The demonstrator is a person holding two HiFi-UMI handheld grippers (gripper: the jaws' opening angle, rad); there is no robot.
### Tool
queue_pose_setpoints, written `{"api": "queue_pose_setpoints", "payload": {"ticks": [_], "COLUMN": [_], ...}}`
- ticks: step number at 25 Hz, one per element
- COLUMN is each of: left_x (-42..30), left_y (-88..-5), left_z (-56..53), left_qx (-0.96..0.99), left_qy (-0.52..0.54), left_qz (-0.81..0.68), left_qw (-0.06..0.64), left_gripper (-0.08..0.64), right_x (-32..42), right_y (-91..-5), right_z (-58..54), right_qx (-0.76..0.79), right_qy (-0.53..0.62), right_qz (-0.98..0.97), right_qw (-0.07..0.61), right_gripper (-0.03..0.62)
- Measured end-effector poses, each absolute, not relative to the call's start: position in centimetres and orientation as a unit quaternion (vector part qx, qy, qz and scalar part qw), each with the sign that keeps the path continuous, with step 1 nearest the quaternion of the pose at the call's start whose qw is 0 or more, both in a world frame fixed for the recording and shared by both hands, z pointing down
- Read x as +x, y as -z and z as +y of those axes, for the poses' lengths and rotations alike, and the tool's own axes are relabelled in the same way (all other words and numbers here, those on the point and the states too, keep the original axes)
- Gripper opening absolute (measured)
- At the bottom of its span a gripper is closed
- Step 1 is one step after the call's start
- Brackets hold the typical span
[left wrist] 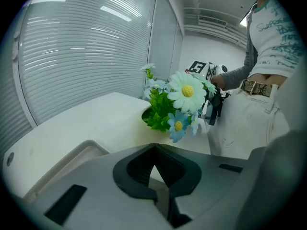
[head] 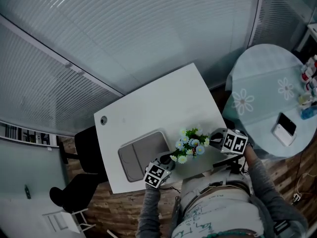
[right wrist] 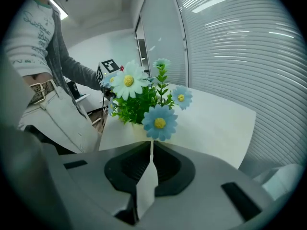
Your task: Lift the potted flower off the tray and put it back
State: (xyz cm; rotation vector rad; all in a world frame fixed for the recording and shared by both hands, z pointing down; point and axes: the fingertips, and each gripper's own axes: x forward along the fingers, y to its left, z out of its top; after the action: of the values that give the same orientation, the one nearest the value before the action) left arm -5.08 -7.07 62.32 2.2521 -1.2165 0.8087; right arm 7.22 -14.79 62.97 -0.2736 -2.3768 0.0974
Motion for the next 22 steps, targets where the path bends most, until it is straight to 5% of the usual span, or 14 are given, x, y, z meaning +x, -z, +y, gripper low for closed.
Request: {"api": "queue_pose_setpoints", "payload": {"ticks": [22], "left_x": [-5.6], "left_y": [-62.3], "left_z": [-9.7], "left_qx": [0.881], "left_qy": [-0.272], "left_qz": [-0.338], "left_qw": [0.188], "left_gripper": [0.029], "right_x": [5.9], "right_y": [-62.9], "right_z": [-15.3], "right_qx": [-0.079], "right_qy": [-0.063], "right_qz": [-0.933], "right_qw": [0.346], "right_gripper": [0.041]}}
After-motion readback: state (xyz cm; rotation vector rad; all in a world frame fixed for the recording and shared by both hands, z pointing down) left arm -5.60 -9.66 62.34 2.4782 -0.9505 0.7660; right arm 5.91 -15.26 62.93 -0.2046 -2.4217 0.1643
